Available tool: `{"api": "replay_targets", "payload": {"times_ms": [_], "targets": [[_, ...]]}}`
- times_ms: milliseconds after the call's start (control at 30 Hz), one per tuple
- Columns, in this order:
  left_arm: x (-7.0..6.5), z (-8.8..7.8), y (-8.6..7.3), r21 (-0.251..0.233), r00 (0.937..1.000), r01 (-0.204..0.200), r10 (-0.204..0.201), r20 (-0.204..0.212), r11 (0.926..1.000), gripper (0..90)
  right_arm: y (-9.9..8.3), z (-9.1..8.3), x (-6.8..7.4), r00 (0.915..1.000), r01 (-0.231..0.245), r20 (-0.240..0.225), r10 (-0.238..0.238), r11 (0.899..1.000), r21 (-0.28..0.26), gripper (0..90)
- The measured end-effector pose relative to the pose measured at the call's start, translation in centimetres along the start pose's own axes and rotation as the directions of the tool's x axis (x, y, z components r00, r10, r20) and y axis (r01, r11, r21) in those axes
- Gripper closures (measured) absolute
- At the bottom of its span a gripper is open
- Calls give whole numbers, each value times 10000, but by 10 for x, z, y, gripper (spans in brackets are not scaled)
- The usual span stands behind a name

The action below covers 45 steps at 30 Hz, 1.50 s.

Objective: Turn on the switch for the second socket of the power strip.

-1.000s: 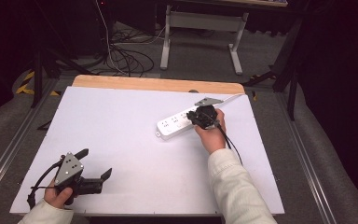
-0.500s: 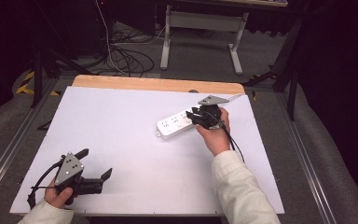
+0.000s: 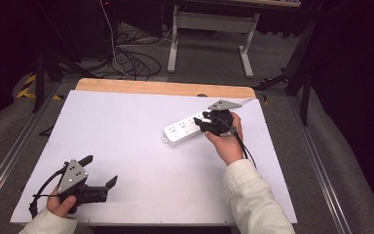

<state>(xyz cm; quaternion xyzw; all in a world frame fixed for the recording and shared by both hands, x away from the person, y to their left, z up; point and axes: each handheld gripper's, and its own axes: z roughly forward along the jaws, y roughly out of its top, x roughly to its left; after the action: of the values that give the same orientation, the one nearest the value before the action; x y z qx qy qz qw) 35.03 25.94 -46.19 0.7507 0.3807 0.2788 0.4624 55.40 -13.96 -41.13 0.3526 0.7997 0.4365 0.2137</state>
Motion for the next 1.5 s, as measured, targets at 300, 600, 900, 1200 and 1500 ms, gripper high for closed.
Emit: {"api": "replay_targets", "payload": {"times_ms": [300, 600, 900, 1200, 1500], "targets": [[0, 0, 0, -31, 10000, 53, -53, 34, 10000, 2, 3, -16, 0, 9999, 101, -37, -102, 9996, -277, 413], [-1, 0, 0, -71, 9999, 125, -125, 25, 9999, 2, 6, -45, 12, 9965, 784, -229, -807, 9930, -887, 294], [0, 0, 1, -87, 9995, 281, -280, 116, 9996, 2, -1, -73, 23, 9953, 582, -691, -674, 9902, -1266, 278], [0, -1, 1, -70, 9995, 296, -296, 98, 9995, 2, -21, -93, 27, 9929, 456, -1016, -621, 9865, -1570, 253], [-1, -1, 1, -78, 9993, 353, -353, 85, 9993, 2, -51, -104, 32, 9869, 234, -1547, -457, 9895, -1428, 218]]}}
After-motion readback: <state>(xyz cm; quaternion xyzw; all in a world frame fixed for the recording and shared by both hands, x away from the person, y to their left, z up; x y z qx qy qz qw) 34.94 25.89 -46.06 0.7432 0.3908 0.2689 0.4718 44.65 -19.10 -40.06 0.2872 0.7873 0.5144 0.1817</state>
